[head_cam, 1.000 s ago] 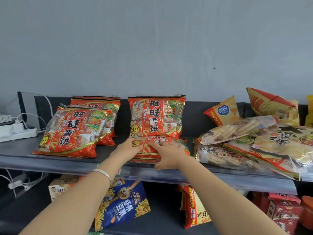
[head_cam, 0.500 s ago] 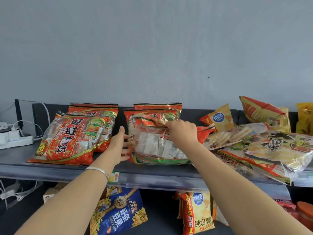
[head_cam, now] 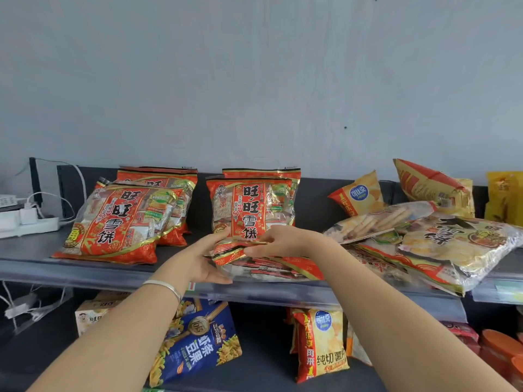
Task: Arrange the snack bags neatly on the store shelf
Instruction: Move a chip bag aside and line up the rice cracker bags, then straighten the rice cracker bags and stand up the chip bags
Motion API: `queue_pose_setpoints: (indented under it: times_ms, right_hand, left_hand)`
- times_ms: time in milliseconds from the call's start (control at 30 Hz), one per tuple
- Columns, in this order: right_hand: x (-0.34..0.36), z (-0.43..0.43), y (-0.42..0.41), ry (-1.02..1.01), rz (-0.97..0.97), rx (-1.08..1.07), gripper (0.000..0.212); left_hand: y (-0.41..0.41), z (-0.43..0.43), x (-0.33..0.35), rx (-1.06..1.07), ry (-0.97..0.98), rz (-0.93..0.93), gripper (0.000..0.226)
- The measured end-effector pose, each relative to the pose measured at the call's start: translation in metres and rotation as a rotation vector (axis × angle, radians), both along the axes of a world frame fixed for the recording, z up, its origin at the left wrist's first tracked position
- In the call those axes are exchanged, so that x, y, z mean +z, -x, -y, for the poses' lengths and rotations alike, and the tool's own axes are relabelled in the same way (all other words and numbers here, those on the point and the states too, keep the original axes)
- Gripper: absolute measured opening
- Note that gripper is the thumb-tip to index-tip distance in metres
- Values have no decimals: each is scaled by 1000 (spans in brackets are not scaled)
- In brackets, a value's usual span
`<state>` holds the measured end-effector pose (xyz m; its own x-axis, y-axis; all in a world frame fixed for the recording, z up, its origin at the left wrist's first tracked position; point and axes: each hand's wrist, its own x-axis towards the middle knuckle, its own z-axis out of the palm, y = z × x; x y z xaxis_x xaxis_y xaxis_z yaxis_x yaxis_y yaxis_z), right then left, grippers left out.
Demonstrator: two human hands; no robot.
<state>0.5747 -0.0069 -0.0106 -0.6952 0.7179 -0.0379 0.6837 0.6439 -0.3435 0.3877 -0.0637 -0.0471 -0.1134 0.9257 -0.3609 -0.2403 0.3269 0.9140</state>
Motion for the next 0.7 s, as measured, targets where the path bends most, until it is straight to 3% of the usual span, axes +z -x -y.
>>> queue_pose_setpoints:
  times_ms: [133, 233, 300, 367, 467, 567, 633, 700]
  right_hand:
    - [-9, 8, -13, 233, -134, -87, 84]
    - [-22, 0, -16, 130, -288, -301, 76]
    - [-33, -10, -18, -27, -221, -438, 67]
    - [-44, -15, -19, -12, -187, -531, 67]
    - [-57, -16, -19, 143, -299, -616, 97]
    - [-63, -20, -11, 161, -417, -647, 111]
    - [-64, -26, -4, 133, -504, -677, 110]
    - [-62, -30, 1, 96, -607, -693, 104]
  left_hand:
    - [-7, 8, -8, -19, -32, -240, 55]
    - [-12, 10, -18, 63, -91, -294, 62]
    - [-9, 11, -29, 26, -102, -245, 63]
    - [-5, 16, -41, -11, -107, -251, 68]
    - [3, 23, -55, -23, -94, -253, 77]
    - [3, 24, -55, -13, -100, -244, 56]
    - [2, 19, -47, 48, -143, -194, 43]
    - [5, 10, -38, 136, -214, -185, 45]
